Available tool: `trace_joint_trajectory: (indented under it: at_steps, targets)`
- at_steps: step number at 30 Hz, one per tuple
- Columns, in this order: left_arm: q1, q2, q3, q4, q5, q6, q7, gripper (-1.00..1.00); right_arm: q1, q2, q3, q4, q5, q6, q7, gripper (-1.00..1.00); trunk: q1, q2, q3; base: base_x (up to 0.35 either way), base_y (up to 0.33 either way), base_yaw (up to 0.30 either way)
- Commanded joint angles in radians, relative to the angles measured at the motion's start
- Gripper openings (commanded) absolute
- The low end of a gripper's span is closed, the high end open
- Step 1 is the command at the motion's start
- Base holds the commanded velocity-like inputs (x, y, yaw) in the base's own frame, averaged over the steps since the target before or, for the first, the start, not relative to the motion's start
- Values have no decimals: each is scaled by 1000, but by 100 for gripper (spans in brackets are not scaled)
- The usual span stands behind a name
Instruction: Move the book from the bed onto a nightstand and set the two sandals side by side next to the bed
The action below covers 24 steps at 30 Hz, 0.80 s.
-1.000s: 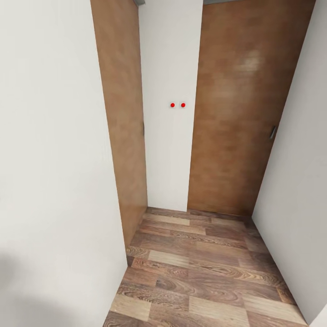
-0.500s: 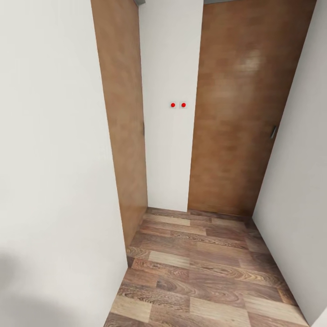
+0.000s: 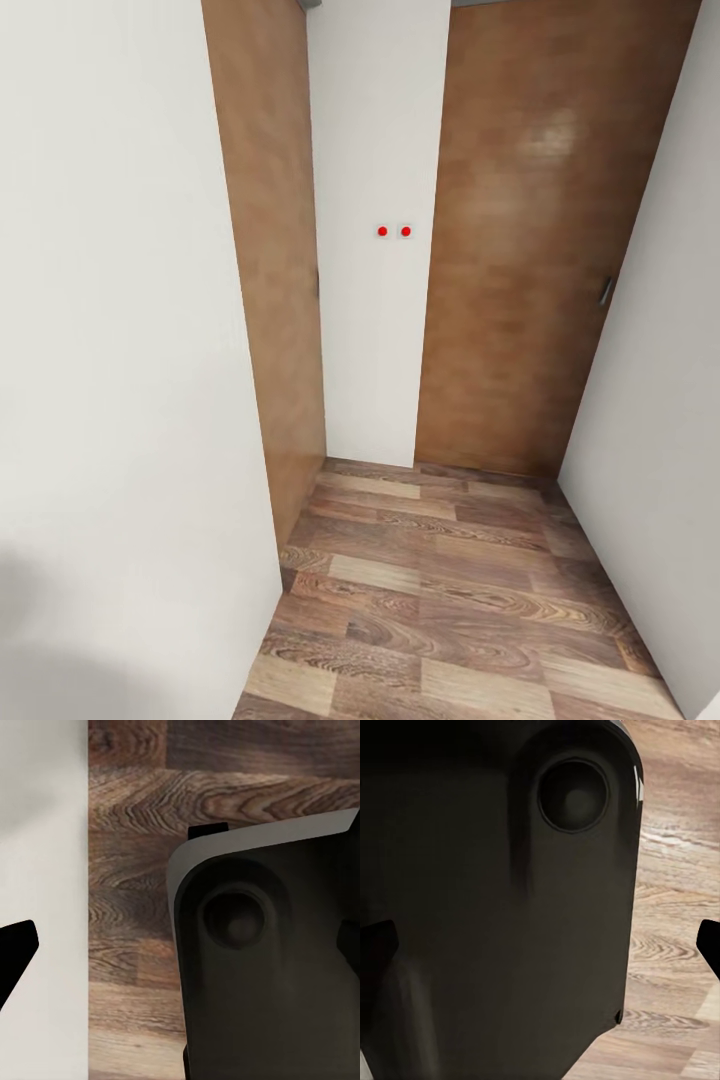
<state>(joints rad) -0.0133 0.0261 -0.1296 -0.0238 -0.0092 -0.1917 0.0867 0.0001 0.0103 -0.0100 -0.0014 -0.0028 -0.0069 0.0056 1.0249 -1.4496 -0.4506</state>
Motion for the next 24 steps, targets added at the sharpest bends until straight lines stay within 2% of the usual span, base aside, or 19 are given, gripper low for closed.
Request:
trace_joint_trajectory:
  at_steps: [1, 24]
  targets:
    - [0, 0, -8, 1, -1, -3, 5, 100, 0, 0, -1, 0, 0, -1, 1, 100, 0, 0, -1, 29, 7, 0]
    - [0, 0, -10, 1, -1, -3, 5, 100, 0, 0, -2, 1, 0, -1, 1, 100, 0, 0, -1, 28, 2, 0]
